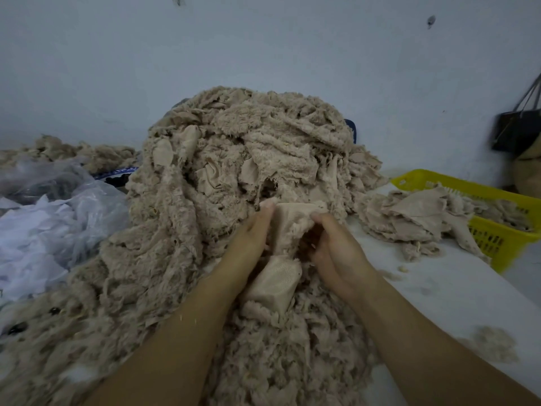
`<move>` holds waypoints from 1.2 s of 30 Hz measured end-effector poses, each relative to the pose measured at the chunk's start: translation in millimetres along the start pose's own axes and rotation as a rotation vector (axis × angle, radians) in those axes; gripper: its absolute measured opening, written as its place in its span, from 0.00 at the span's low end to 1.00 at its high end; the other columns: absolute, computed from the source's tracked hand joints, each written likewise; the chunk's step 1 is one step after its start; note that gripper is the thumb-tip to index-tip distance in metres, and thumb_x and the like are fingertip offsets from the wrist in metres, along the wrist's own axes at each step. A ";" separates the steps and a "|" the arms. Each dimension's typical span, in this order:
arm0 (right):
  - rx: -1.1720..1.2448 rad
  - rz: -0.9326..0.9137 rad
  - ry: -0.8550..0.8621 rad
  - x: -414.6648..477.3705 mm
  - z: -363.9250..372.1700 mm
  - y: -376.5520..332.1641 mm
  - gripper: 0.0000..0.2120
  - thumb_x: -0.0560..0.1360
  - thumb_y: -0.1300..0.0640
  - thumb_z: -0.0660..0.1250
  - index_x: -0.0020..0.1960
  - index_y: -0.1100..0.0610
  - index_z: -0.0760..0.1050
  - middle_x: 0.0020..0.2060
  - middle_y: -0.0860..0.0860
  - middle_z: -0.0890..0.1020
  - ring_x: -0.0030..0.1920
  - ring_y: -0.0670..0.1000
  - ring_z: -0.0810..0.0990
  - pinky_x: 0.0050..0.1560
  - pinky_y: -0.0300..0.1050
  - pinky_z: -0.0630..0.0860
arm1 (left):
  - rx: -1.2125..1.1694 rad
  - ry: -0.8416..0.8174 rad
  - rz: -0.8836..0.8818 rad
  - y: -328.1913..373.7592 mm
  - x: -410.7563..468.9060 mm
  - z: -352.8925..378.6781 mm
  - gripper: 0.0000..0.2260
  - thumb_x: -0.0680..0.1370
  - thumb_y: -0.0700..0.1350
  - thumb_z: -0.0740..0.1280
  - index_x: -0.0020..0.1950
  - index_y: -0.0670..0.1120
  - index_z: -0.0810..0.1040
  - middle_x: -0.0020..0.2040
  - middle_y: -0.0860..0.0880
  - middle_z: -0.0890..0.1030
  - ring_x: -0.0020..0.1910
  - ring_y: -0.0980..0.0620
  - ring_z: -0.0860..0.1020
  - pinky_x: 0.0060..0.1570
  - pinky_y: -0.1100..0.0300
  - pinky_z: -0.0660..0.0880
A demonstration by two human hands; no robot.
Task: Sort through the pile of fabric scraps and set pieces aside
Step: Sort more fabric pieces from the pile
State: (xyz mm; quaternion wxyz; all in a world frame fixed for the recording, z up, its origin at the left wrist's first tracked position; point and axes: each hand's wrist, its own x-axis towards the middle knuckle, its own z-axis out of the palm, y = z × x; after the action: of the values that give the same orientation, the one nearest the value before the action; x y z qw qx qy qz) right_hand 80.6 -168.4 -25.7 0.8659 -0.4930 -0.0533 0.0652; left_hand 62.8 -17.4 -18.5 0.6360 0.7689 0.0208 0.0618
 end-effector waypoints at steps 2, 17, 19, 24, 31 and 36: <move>-0.044 -0.005 -0.011 -0.3 -0.1 -0.1 0.13 0.80 0.55 0.62 0.56 0.62 0.79 0.52 0.61 0.82 0.52 0.56 0.79 0.51 0.48 0.77 | -0.002 -0.119 0.018 -1.6 -3.2 3.4 0.29 0.70 0.77 0.58 0.58 0.60 0.82 0.54 0.59 0.84 0.53 0.61 0.81 0.52 0.65 0.77; -0.625 -0.252 -0.048 -11.1 18.2 11.9 0.20 0.83 0.46 0.56 0.39 0.51 0.77 0.27 0.41 0.77 0.30 0.40 0.74 0.34 0.32 0.71 | -0.604 0.203 -0.098 9.7 -5.1 -1.3 0.26 0.83 0.57 0.60 0.62 0.34 0.78 0.56 0.32 0.82 0.55 0.35 0.82 0.60 0.39 0.77; -0.646 -0.254 -0.073 -12.2 16.2 11.4 0.21 0.83 0.45 0.55 0.35 0.48 0.75 0.25 0.41 0.74 0.28 0.41 0.71 0.31 0.31 0.68 | -0.654 0.203 -0.088 9.5 -4.8 -1.7 0.25 0.83 0.57 0.60 0.61 0.36 0.79 0.56 0.32 0.82 0.53 0.37 0.82 0.58 0.43 0.79; -0.653 -0.217 -0.102 -13.1 9.5 5.9 0.23 0.77 0.44 0.57 0.26 0.48 0.76 0.25 0.44 0.78 0.26 0.41 0.72 0.30 0.32 0.69 | -0.801 0.115 -0.147 6.2 4.1 -9.7 0.18 0.83 0.55 0.60 0.54 0.45 0.84 0.50 0.39 0.86 0.46 0.43 0.86 0.40 0.51 0.83; -0.765 0.016 -0.178 -8.3 0.6 12.0 0.18 0.69 0.35 0.58 0.37 0.43 0.83 0.42 0.47 0.86 0.43 0.45 0.83 0.51 0.47 0.79 | -0.864 -0.132 -0.246 8.8 5.2 -15.0 0.24 0.78 0.52 0.62 0.72 0.43 0.73 0.61 0.39 0.81 0.53 0.43 0.82 0.49 0.49 0.81; -0.556 -0.080 -0.172 -3.7 1.8 12.9 0.30 0.67 0.19 0.56 0.59 0.35 0.79 0.58 0.38 0.82 0.61 0.41 0.79 0.67 0.53 0.72 | -0.758 -0.215 -0.202 11.1 1.2 -6.9 0.25 0.76 0.50 0.65 0.71 0.40 0.74 0.62 0.39 0.81 0.56 0.43 0.82 0.55 0.51 0.80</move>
State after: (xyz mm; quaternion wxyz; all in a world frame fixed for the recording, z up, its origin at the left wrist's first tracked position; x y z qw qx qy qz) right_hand 75.9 -161.0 -36.0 0.6919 -0.7014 -0.1619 0.0555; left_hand 62.7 -12.6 -6.2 0.8758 0.4763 0.0056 -0.0784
